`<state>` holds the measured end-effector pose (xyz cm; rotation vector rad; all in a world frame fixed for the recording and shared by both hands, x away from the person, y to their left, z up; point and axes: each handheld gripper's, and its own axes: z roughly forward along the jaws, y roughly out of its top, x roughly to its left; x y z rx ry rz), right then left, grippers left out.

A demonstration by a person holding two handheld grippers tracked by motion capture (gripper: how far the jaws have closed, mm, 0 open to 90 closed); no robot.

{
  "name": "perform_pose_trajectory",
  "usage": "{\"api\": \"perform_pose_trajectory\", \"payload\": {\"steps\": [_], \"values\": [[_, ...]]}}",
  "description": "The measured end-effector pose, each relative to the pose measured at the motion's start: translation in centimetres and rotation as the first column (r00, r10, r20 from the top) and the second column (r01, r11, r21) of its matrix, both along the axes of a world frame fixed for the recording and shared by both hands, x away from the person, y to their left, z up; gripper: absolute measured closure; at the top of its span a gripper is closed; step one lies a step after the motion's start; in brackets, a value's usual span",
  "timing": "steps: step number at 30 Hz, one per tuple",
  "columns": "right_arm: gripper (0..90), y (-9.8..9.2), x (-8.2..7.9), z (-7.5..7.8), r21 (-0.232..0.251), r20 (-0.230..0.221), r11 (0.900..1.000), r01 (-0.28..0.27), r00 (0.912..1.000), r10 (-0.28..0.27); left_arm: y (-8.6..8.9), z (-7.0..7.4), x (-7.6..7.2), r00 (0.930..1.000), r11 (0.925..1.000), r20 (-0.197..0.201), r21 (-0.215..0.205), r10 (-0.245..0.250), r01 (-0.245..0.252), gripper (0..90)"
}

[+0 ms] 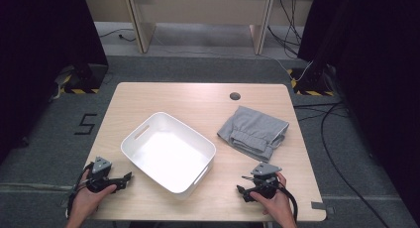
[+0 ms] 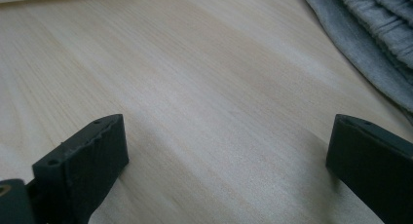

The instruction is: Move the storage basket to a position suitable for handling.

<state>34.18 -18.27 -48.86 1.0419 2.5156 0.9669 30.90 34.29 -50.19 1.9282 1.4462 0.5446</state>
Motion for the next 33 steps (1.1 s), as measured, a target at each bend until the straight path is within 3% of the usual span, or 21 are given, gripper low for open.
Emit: {"api": "perform_pose_trajectory", "payload": {"steps": [6, 8, 10, 11, 13, 17, 19, 23, 26, 27, 33], "values": [[5.0, 0.0, -0.1, 0.0, 0.004, 0.001, 1.000, 0.003, 1.0000, -0.003, 0.1, 0.0, 0.0, 1.0000, 1.0000, 0.003, -0.008, 0.003, -0.003, 11.4], [12.8, 0.0, -0.3, 0.1, 0.015, 0.013, 1.000, -0.005, 0.9999, 0.005, 0.3, 0.1, 0.0, 1.0000, 0.9996, 0.005, -0.027, 0.008, -0.008, 13.5], [21.3, 0.0, -0.5, 0.3, 0.028, 0.021, 1.000, -0.014, 0.9997, 0.013, 0.8, 0.1, -0.1, 0.9997, 0.9965, 0.009, -0.080, 0.024, -0.023, 15.0], [15.7, 0.1, -0.6, 0.5, 0.044, 0.026, 0.999, -0.008, 0.9996, 0.007, 1.3, 0.1, 0.0, 0.9989, 0.9935, 0.010, -0.105, 0.046, -0.044, 15.2], [15.8, 0.2, -0.7, 0.6, 0.052, 0.036, 0.999, -0.002, 0.9994, 0.000, 1.5, 0.3, 0.0, 0.9985, 0.9935, 0.010, -0.102, 0.053, -0.052, 15.2], [16.9, 1.4, -1.1, 2.1, 0.100, 0.077, 0.995, -0.024, 0.9969, 0.016, 1.9, 1.8, -0.2, 0.9982, 0.9894, 0.035, -0.139, 0.048, -0.042, 15.1], [16.9, 1.6, -1.2, 2.3, 0.103, 0.088, 0.994, -0.034, 0.9958, 0.025, 1.9, 2.1, -0.3, 0.9982, 0.9894, 0.043, -0.141, 0.042, -0.036, 15.1], [18.4, 3.4, -1.8, 3.8, 0.119, 0.130, 0.990, -0.076, 0.9896, 0.060, 1.8, 4.7, -0.4, 0.9950, 0.9916, 0.099, -0.130, 0.015, -0.002, 15.1], [18.7, 4.1, -1.8, 4.2, 0.135, 0.129, 0.988, -0.080, 0.9897, 0.063, 1.5, 5.9, -0.4, 0.9924, 0.9914, 0.123, -0.130, 0.000, 0.016, 15.1], [20.0, 5.0, -1.5, 4.5, 0.168, 0.132, 0.982, -0.090, 0.9889, 0.068, 1.3, 6.8, -0.3, 0.9892, 0.9912, 0.146, -0.129, -0.009, 0.028, 15.1], [20.6, 7.4, -0.6, 4.2, 0.165, 0.130, 0.980, -0.110, 0.9876, 0.089, -0.1, 8.6, -0.3, 0.9818, 0.9857, 0.183, -0.148, -0.052, 0.080, 15.0]]}}
